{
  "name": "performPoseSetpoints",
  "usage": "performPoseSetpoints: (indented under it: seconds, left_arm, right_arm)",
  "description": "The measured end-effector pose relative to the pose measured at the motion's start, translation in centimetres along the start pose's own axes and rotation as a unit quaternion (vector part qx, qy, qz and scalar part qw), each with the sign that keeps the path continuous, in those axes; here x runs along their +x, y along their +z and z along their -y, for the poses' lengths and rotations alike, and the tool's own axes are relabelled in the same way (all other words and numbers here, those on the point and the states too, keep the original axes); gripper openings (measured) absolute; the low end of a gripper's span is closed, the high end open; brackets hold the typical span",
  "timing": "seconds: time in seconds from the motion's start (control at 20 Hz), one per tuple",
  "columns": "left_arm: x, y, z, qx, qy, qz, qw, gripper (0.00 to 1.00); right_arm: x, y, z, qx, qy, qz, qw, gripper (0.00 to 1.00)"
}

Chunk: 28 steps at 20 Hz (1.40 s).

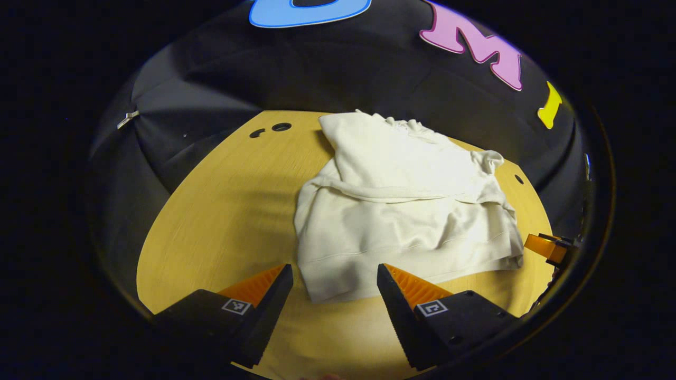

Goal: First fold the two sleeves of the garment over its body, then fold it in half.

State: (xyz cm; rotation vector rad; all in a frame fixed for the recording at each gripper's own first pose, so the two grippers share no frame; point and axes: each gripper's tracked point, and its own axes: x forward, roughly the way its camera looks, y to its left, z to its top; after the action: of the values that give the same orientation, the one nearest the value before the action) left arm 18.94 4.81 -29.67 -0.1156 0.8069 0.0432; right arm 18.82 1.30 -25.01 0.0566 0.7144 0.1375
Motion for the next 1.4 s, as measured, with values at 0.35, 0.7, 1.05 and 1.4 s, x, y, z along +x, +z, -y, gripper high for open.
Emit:
performPoseSetpoints:
  seconds: [0.35,0.7,1.05,1.4]
  left_arm:
    - [2.8,-1.1,0.5,0.007,-0.002,-0.023,1.0,0.98]
    - [3.7,-1.8,0.6,0.025,0.015,-0.027,0.999,1.0]
    - [4.0,-1.8,2.3,0.047,-0.002,-0.032,0.998,0.8]
    - [4.3,-1.4,4.4,0.039,-0.028,-0.008,0.999,0.19]
  right_arm:
    - [2.5,-2.3,-0.4,0.014,-0.017,-0.046,0.999,1.0]
    - [3.1,-2.6,0.1,-0.023,-0.031,-0.037,0.999,1.0]
    - [3.5,-2.2,-1.8,-0.031,-0.016,-0.022,0.999,0.67]
    - [4.2,-2.3,-2.5,-0.027,-0.009,-0.036,0.999,0.1]
